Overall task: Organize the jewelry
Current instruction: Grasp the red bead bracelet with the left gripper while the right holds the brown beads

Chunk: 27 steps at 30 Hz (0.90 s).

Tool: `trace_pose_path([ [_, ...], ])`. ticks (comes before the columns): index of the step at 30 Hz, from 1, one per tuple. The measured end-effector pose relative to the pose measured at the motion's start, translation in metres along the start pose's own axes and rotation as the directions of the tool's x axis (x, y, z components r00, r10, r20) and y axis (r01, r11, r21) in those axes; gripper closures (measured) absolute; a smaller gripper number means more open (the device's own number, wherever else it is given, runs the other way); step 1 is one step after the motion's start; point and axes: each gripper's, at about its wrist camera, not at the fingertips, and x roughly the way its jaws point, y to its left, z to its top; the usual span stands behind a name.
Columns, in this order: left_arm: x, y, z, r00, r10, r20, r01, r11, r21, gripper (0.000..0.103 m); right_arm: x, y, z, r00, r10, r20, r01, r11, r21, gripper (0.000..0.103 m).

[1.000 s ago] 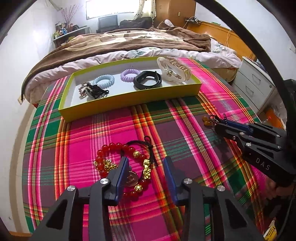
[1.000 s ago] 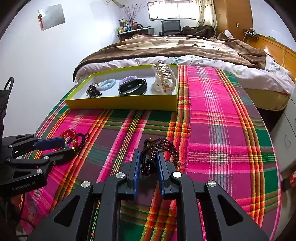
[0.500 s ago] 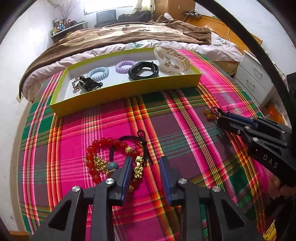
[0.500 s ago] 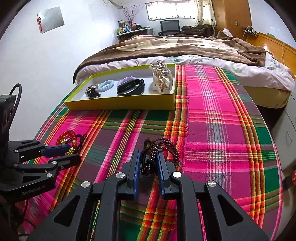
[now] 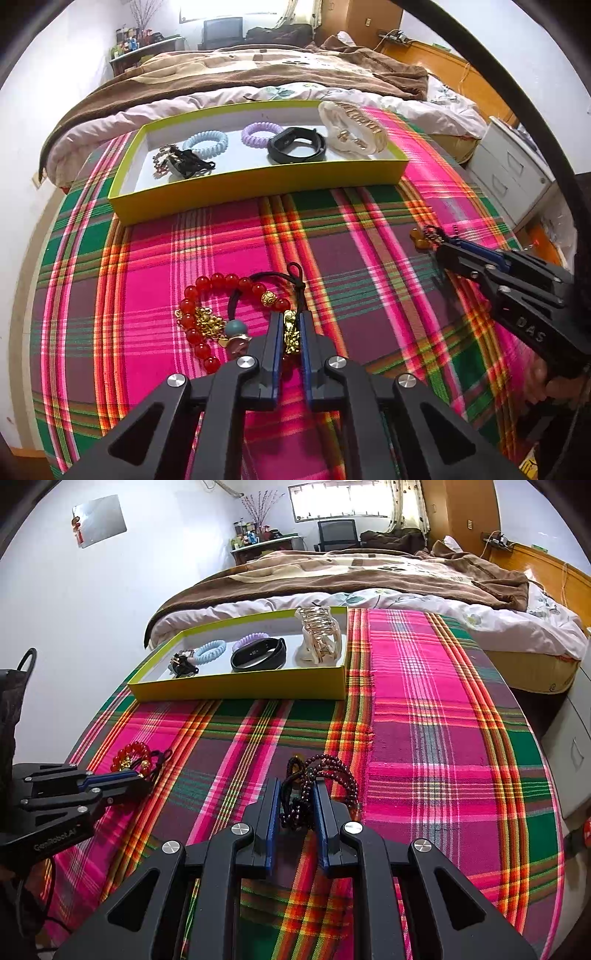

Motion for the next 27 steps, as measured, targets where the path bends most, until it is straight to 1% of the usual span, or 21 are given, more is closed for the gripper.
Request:
trace_pose_path([
  [5,-0.005,0.001,-0.003,1.000,-0.022,-0.002,0.022,1.000,-0.011,0.094,0.000,0.000,0.000,1.000,0.002,0.001,-0.002,1.000,0.004,0.085],
  [8,-0.005,0.002,-0.005,1.000,-0.014,-0.010,0.014,1.000,-0.013,0.094,0.000,-0.001,0.000,1.000,0.002,0.001,-0.002,1.000,0.005,0.085],
  [12,-0.011,0.004,-0.007,1.000,-0.028,0.010,0.028,0.999,-0.028,0.094,0.000,0.000,0.000,1.000,0.002,0.000,-0.002,1.000,0.006,0.085],
  [15,-0.011,0.007,-0.007,0.999,-0.053,0.002,0.053,0.998,-0.040,0.094,0.000,0.000,0.000,1.000,0.003,0.001,-0.003,1.000,0.006,0.085],
  [17,-0.008,0.006,-0.010,0.998,-0.062,-0.032,0.061,0.997,-0.044,0.094,-0.001,-0.001,0.000,1.000,0.003,0.003,-0.003,1.000,0.011,0.085],
  [20,-0.012,0.002,-0.013,0.995,-0.096,-0.021,0.095,0.995,-0.034,0.094,-0.001,-0.001,-0.001,1.000,0.003,0.002,-0.003,1.000,0.013,0.085],
  [27,-0.013,0.011,-0.013,0.996,-0.087,-0.015,0.085,0.994,-0.073,0.094,-0.001,-0.002,0.000,1.000,0.004,0.002,-0.004,1.000,0.013,0.085],
])
